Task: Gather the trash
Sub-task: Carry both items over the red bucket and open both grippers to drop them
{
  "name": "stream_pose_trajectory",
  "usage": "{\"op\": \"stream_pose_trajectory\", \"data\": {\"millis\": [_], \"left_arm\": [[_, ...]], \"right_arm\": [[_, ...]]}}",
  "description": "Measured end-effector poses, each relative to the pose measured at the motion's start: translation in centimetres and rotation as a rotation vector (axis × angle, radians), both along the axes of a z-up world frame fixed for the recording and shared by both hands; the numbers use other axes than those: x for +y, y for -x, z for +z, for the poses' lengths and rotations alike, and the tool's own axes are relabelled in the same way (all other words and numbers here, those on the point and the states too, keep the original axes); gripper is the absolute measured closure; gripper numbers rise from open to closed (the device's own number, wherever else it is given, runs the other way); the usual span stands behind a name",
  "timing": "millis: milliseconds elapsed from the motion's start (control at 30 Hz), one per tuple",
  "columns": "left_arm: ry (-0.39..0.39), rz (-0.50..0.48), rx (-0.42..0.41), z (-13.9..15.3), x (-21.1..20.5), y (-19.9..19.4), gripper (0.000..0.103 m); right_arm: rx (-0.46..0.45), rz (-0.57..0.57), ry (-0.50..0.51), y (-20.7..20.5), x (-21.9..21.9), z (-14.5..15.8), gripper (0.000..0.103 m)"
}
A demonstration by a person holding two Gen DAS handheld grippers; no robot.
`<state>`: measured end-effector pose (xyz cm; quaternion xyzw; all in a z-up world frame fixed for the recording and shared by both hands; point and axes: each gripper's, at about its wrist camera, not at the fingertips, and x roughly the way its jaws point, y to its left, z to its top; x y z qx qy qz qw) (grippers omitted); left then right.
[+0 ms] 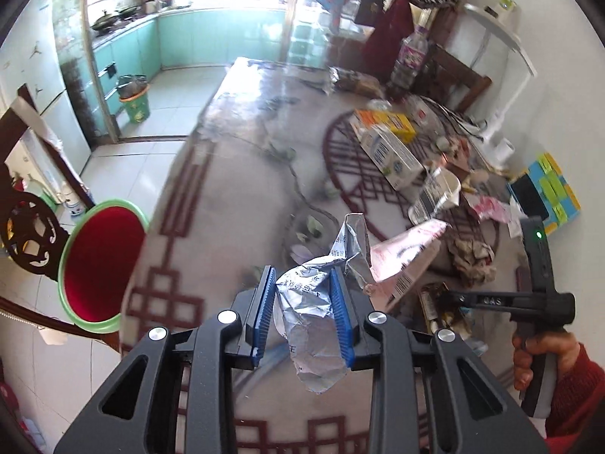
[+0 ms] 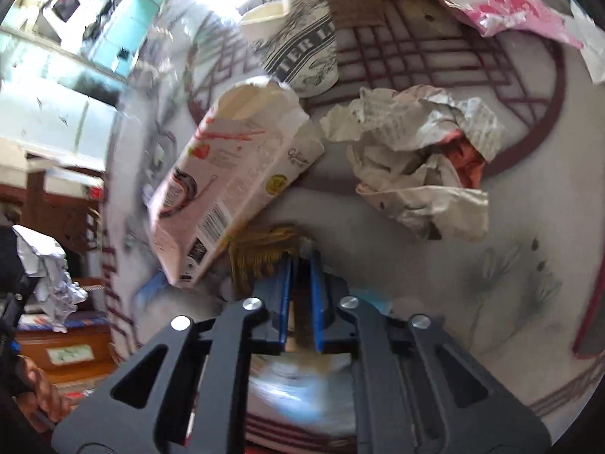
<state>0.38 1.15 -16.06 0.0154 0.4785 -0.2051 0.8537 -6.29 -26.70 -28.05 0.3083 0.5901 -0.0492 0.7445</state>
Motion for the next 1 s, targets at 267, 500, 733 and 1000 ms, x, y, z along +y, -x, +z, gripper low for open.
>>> {"op": "stream_pose_trajectory", "data": {"millis": [267,500,733,1000], "left_arm": [[0.014,0.067,-0.004,0.5,4.4,-2.5,0.076],[-0.012,0.157,-0.020,0.8,10.0,-4.8,0.075],[-0.049,0.291,0.011,-0.5,18.3,-8.0,0.075],[-0.057,0.339,0.049,-3.5,24.1,-12.5,0.075]], "right_arm": [[-0.110,-0.029,0.043,-0.2,0.6,4.8,0.095],[-0.269,0.077,0.102,-3.9,6.1,11.6,0.095],[-0.351,0.230,0.028,-11.5,15.5,13.0,0.094],[-0.334,0.361,-0.059,-19.4,26.6,10.5,0.094]]}}
